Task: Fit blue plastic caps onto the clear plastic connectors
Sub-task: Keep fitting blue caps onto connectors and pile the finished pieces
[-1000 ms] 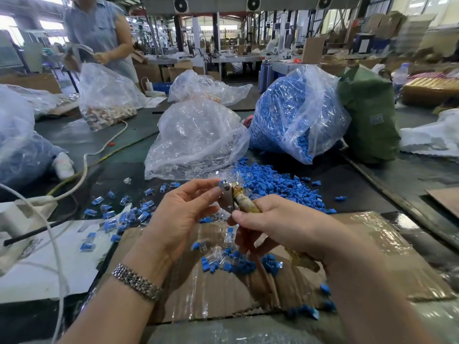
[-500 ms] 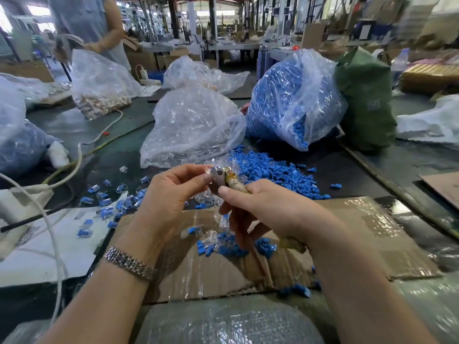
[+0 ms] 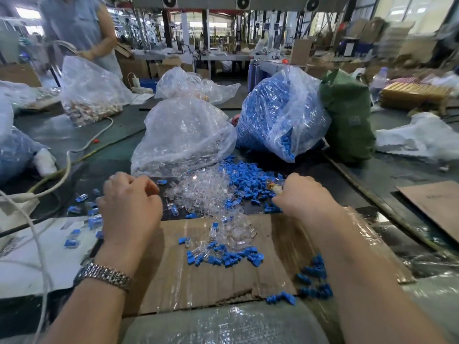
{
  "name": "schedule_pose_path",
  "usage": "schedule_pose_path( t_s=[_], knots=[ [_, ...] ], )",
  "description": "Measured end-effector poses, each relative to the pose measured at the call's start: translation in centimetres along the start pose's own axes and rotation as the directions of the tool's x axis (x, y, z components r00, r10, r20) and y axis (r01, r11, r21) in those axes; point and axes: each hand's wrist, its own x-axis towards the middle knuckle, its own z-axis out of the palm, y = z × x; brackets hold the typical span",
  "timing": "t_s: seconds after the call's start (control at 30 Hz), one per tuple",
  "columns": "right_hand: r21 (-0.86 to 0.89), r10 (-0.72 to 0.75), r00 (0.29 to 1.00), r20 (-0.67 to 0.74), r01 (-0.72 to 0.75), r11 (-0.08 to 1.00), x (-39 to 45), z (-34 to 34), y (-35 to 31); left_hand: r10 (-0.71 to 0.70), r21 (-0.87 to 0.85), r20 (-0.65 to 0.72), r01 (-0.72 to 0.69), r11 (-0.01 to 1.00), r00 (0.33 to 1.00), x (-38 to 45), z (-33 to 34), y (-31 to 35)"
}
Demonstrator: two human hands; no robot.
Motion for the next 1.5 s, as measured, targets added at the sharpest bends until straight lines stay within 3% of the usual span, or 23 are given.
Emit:
schedule_pose_path(
  t_s=[0.07,0.17,0.27,0.37,0.47,0.57,0.8,0.9,1.03,1.2,1.33,1.5],
  knots=[
    [-0.008,0.01,1.0,0.028,-0.01,1.0,0.3,0.9,-0.2,0.114,-0.16,0.138,-0.092,0.983,0.984,-0.5,0.1,1.0],
    [-0.051,-0.012,1.0,0.028,0.013,0.999,0.5,1.8,-0.8,0.226,-0.363,0.332,-0.097,0.927,0.916,-1.1,0.3,1.8],
    [-0.196,-0.212,0.965,-0.153,0.181,0.964,0.4,2.1,-2.1,0.319,-0.516,0.472,-0.036,0.856,0.822,-1.2,0.1,1.9],
    [-0.369,-0.4,0.899,-0.178,0.316,0.874,0.5,2.2,-3.6,0.401,-0.546,0.59,-0.019,0.838,0.701,-1.2,0.1,2.0],
    [-0.433,-0.371,0.923,-0.098,0.297,0.851,0.7,2.8,-4.4,0.425,-0.525,0.632,-0.046,0.85,0.648,-1.4,0.2,2.0],
    [-0.421,-0.362,0.927,-0.1,0.291,0.859,0.9,3.7,-4.3,0.422,-0.494,0.633,-0.081,0.866,0.649,-1.7,0.7,2.2],
    [-0.381,-0.387,0.91,-0.146,0.309,0.871,1.1,4.0,-3.8,0.377,-0.433,0.499,-0.153,0.889,0.78,-2.2,1.8,3.0],
    [-0.235,-0.427,0.872,-0.238,0.375,0.897,1.1,3.9,-3.6,0.343,-0.455,0.446,-0.121,0.882,0.826,-2.0,1.9,2.9],
    [0.206,-0.389,0.896,-0.214,0.431,0.879,0.7,3.5,-3.4,0.256,-0.579,0.407,0.031,0.815,0.877,-1.6,1.8,2.9],
    [0.54,-0.453,0.879,-0.151,0.457,0.707,0.2,3.2,-3.0,0.225,-0.725,0.542,0.315,0.612,0.809,-1.2,1.4,2.7],
    [0.661,-0.544,0.815,-0.202,0.523,0.538,-0.3,2.4,-3.1,0.147,-0.791,0.56,0.474,0.386,0.815,-0.9,1.4,2.5],
    [0.66,-0.635,0.728,-0.256,0.612,0.436,-1.5,2.4,-3.6,0.136,-0.773,0.617,0.564,0.29,0.775,-0.8,1.4,2.5]
  ],
)
